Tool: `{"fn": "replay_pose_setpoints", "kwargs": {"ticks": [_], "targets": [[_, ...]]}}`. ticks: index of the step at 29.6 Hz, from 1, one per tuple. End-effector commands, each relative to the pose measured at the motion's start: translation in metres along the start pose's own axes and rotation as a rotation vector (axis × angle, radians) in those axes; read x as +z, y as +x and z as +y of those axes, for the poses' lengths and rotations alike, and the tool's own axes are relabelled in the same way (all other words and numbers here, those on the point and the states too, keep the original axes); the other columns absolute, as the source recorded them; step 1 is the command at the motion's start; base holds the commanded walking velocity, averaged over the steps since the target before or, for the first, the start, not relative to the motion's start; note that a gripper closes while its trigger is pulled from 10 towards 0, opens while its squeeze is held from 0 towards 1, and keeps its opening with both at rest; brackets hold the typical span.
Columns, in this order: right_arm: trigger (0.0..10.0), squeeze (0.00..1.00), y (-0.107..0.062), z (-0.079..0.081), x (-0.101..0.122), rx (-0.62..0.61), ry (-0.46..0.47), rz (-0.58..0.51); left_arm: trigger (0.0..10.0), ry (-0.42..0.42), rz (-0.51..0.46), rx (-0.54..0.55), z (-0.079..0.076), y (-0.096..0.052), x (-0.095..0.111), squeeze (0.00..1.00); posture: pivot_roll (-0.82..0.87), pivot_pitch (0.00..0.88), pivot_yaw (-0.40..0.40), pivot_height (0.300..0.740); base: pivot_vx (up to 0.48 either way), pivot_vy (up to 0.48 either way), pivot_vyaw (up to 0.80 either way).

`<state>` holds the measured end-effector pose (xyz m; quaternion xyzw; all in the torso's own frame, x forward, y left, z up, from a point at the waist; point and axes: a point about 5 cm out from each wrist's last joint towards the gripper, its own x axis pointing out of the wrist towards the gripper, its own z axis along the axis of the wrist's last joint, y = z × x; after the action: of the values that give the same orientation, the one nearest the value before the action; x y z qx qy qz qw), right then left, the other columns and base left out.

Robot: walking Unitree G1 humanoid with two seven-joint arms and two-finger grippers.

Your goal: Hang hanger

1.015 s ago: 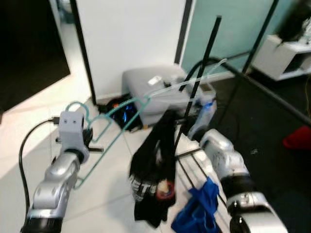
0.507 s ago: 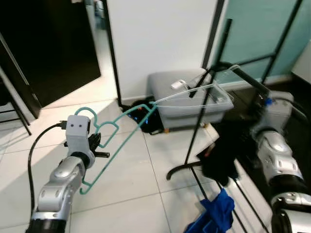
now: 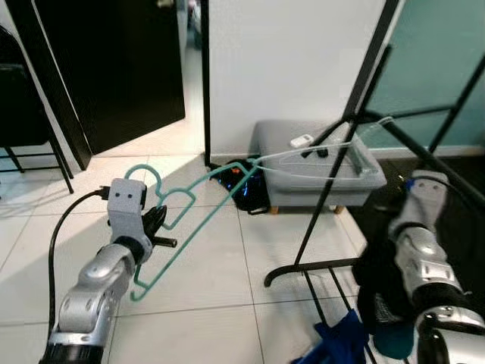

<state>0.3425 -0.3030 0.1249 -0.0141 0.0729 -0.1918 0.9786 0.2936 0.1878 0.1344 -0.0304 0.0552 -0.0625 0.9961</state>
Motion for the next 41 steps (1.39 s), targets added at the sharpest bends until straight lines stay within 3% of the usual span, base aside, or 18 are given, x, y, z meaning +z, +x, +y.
{"fn": "replay_pose_setpoints", "kwargs": {"ticks": [1,11,17,19,20,22,24,25,26,28,35,38,41], "targets": [[10.0,0.00,0.002,0.003,0.010,0.019,0.016,-0.044,10.0,0.030,0.037,0.096,0.021,-0.006,-0.005,0.00,0.01,0.036,-0.062,0.740,0.000,-0.435,0.00],[10.0,0.00,0.004,0.010,0.015,0.045,0.045,-0.064,10.0,0.013,0.031,0.069,0.018,-0.007,-0.005,0.00,0.01,0.041,-0.069,0.740,0.000,-0.435,0.00],[10.0,0.00,0.004,0.011,0.017,0.061,0.052,-0.074,10.0,0.015,0.034,-0.013,0.011,-0.006,-0.004,0.00,0.01,0.041,-0.069,0.740,0.000,-0.422,0.00],[10.0,0.00,0.004,0.019,0.019,0.099,0.048,-0.088,10.0,0.028,0.039,-0.133,0.002,-0.007,-0.003,0.00,0.00,0.044,-0.069,0.740,0.126,-0.412,0.00],[10.0,0.00,0.004,0.019,0.019,0.099,0.048,-0.088,10.0,0.028,0.039,-0.133,0.002,-0.007,-0.003,0.00,0.00,0.044,-0.069,0.740,0.251,-0.409,0.00],[10.0,0.00,0.002,0.027,0.019,0.132,0.051,-0.094,10.0,0.037,0.050,-0.195,-0.002,-0.008,-0.003,0.00,-0.01,0.046,-0.068,0.740,0.266,-0.281,0.00],[10.0,0.00,-0.003,0.049,0.020,0.219,0.064,-0.100,10.0,0.046,0.058,-0.270,-0.007,-0.010,0.000,0.00,-0.01,0.048,-0.067,0.740,0.133,-0.141,0.00],[10.0,0.00,-0.006,0.059,0.020,0.261,0.067,-0.102,10.0,0.049,0.056,-0.289,-0.007,-0.010,0.001,0.00,-0.01,0.048,-0.067,0.740,0.000,0.000,0.00],[10.0,0.00,-0.006,0.059,0.020,0.261,0.067,-0.102,10.0,0.049,0.056,-0.289,-0.007,-0.010,0.001,0.00,-0.01,0.048,-0.067,0.740,0.000,0.000,0.00],[10.0,0.00,-0.013,0.080,0.021,0.350,0.019,-0.119,10.0,0.064,0.032,-0.307,-0.004,-0.009,0.009,0.00,-0.01,0.052,-0.065,0.740,0.000,0.000,0.00],[10.0,0.00,-0.019,0.093,0.022,0.405,-0.014,-0.135,10.0,0.088,0.010,-0.332,-0.003,-0.009,0.015,0.00,-0.01,0.053,-0.065,0.740,0.000,0.000,0.00],[10.0,0.00,-0.031,0.118,0.020,0.527,-0.021,-0.125,10.0,0.177,-0.024,-0.435,-0.002,-0.011,0.028,0.00,-0.02,0.056,-0.064,0.740,0.000,0.000,0.00],[10.0,0.00,-0.034,0.121,0.019,0.543,-0.023,-0.122,10.0,0.191,-0.024,-0.455,-0.001,-0.012,0.030,0.00,-0.02,0.056,-0.064,0.740,0.000,0.000,0.00]]}}
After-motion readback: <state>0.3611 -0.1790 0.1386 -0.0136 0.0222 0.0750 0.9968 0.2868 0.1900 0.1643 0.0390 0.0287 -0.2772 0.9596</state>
